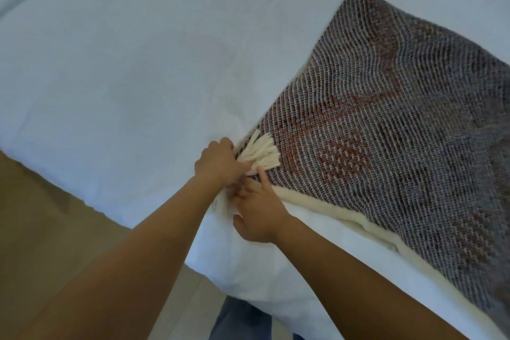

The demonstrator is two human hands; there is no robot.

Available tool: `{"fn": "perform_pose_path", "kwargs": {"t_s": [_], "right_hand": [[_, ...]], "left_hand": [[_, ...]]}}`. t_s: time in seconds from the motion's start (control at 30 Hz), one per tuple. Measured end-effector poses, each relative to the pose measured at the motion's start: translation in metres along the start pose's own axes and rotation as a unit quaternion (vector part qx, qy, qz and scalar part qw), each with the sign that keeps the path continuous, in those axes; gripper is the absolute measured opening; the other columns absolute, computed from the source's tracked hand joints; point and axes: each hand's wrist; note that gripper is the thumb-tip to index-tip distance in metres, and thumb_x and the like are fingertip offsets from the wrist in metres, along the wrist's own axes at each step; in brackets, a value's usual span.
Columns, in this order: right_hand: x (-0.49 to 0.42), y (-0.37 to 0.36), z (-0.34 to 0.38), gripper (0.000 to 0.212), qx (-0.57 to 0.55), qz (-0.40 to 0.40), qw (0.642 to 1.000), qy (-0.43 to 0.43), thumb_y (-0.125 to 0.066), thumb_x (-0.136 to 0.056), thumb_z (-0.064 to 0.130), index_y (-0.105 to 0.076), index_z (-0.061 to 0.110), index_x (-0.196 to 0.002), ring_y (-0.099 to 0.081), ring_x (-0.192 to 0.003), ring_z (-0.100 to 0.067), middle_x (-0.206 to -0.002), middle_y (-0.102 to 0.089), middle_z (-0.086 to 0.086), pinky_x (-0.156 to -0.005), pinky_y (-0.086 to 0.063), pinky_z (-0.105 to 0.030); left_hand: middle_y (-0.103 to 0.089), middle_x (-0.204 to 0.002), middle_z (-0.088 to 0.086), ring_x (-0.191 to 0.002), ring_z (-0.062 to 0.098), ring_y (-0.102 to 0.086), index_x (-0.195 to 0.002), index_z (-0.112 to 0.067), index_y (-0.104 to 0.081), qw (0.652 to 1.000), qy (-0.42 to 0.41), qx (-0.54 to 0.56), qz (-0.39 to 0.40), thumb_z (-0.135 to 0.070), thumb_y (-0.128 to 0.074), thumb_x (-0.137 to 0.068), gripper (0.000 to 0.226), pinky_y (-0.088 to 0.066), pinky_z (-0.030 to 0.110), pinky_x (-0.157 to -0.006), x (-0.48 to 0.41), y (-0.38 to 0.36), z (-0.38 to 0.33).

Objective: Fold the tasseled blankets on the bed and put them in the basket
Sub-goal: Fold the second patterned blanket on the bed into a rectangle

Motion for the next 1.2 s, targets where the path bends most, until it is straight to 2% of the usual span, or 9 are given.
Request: {"fn": "perform_pose_path", "kwargs": {"t_s": [0.1, 0.2, 0.33, 0.43, 0.53, 0.6, 0.8, 1.0, 1.2], "right_hand": [[0.000, 0.003, 0.001, 0.045, 0.042, 0.025, 0.999, 0.017, -0.042, -0.087, 0.030, -0.055, 0.008, -0.125, -0.017, -0.141, -0.023, -0.134, -0.052, -0.004, -0.104, 0.033, -0.045], [0.003, 0.001, 0.002, 0.050, 0.038, 0.049, 0.998, 0.020, -0.044, -0.088, 0.031, -0.048, 0.008, -0.131, -0.015, -0.142, -0.022, -0.139, -0.049, -0.005, -0.111, 0.022, -0.045], [0.006, 0.002, 0.000, 0.054, -0.017, 0.073, 0.997, 0.001, -0.047, -0.087, 0.030, -0.041, 0.010, -0.137, -0.012, -0.143, -0.020, -0.146, -0.040, -0.005, -0.115, 0.010, -0.042], [0.004, 0.001, 0.002, 0.056, -0.021, 0.095, 0.995, -0.003, -0.045, -0.089, 0.031, -0.035, 0.011, -0.141, -0.002, -0.145, -0.020, -0.155, -0.021, -0.006, -0.115, 0.004, -0.046], [0.002, 0.004, 0.006, 0.045, -0.032, 0.081, 0.996, -0.033, -0.045, -0.089, 0.025, -0.047, 0.005, -0.128, -0.023, -0.138, -0.025, -0.143, -0.039, -0.012, -0.114, -0.014, -0.048], [0.007, 0.007, 0.008, 0.025, -0.062, 0.013, 0.996, -0.068, -0.046, -0.085, 0.013, -0.056, 0.002, -0.106, -0.043, -0.114, -0.031, -0.117, -0.054, -0.015, -0.101, -0.034, -0.044], [0.074, 0.007, -0.030, 0.024, -0.055, -0.129, 0.952, -0.274, -0.053, -0.075, 0.005, -0.057, 0.004, -0.098, -0.048, -0.090, -0.030, -0.100, -0.053, -0.013, -0.080, -0.038, -0.038], [0.180, -0.009, -0.083, 0.040, -0.008, -0.128, 0.888, -0.441, -0.062, -0.064, 0.004, -0.056, 0.003, -0.104, -0.053, -0.089, -0.036, -0.102, -0.056, -0.018, -0.077, -0.044, -0.043], [0.221, -0.020, -0.125, 0.038, -0.004, -0.035, 0.921, -0.389, -0.045, -0.087, 0.002, -0.042, 0.010, -0.124, -0.045, -0.110, -0.029, -0.123, -0.047, -0.012, -0.087, -0.042, -0.038]], "left_hand": [[-0.044, -0.122, 0.009, -0.113, 0.030, -0.042, -0.126, -0.018, -0.042, 0.991, -0.107, -0.050, -0.060, -0.024, -0.064, -0.076, 0.055, -0.038, 0.041, -0.089, 0.005, -0.007, -0.005], [-0.054, -0.079, 0.001, -0.086, 0.028, -0.052, -0.074, -0.016, -0.053, 0.973, -0.212, -0.068, -0.063, -0.014, -0.055, -0.077, 0.004, -0.035, 0.033, -0.069, 0.009, -0.003, 0.003], [-0.035, -0.045, -0.006, -0.050, 0.019, -0.036, -0.044, -0.021, -0.032, 0.987, -0.160, -0.002, 0.004, -0.036, -0.040, -0.062, 0.025, -0.029, 0.029, -0.057, 0.017, 0.010, 0.033], [-0.031, -0.039, -0.005, -0.043, 0.013, -0.031, -0.040, -0.020, -0.031, 0.980, -0.168, -0.109, -0.017, -0.059, -0.035, -0.076, 0.054, -0.034, 0.031, -0.063, 0.026, 0.013, 0.050], [-0.057, -0.058, -0.002, -0.071, 0.016, -0.055, -0.054, -0.017, -0.054, 0.963, -0.081, -0.255, -0.016, -0.069, -0.021, -0.085, 0.069, -0.029, 0.044, -0.098, 0.030, 0.016, 0.056], [-0.067, -0.084, 0.003, -0.095, 0.021, -0.058, -0.078, -0.014, -0.065, 0.945, -0.033, -0.322, -0.039, -0.066, -0.022, -0.087, 0.068, -0.024, 0.047, -0.103, 0.036, 0.017, 0.056], [-0.064, -0.095, 0.015, -0.087, 0.033, -0.062, -0.085, -0.007, -0.065, 0.897, -0.260, -0.294, -0.201, -0.018, -0.077, -0.056, 0.033, -0.044, 0.050, -0.086, 0.062, -0.021, 0.006], [-0.067, -0.095, 0.005, -0.085, 0.025, -0.065, -0.090, -0.019, -0.070, 0.860, -0.332, -0.351, -0.163, -0.022, -0.084, -0.045, 0.048, -0.052, 0.047, -0.080, 0.084, -0.104, -0.071], [-0.058, -0.103, 0.002, -0.091, 0.022, -0.057, -0.110, -0.017, -0.054, 0.848, -0.304, -0.424, -0.093, -0.018, -0.064, -0.079, 0.033, -0.045, 0.035, -0.077, 0.068, -0.144, -0.092]]}}
Point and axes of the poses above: each hand's wrist, its own x-axis away from the middle knuckle, its own y-axis out of the back of the hand, z = x × y
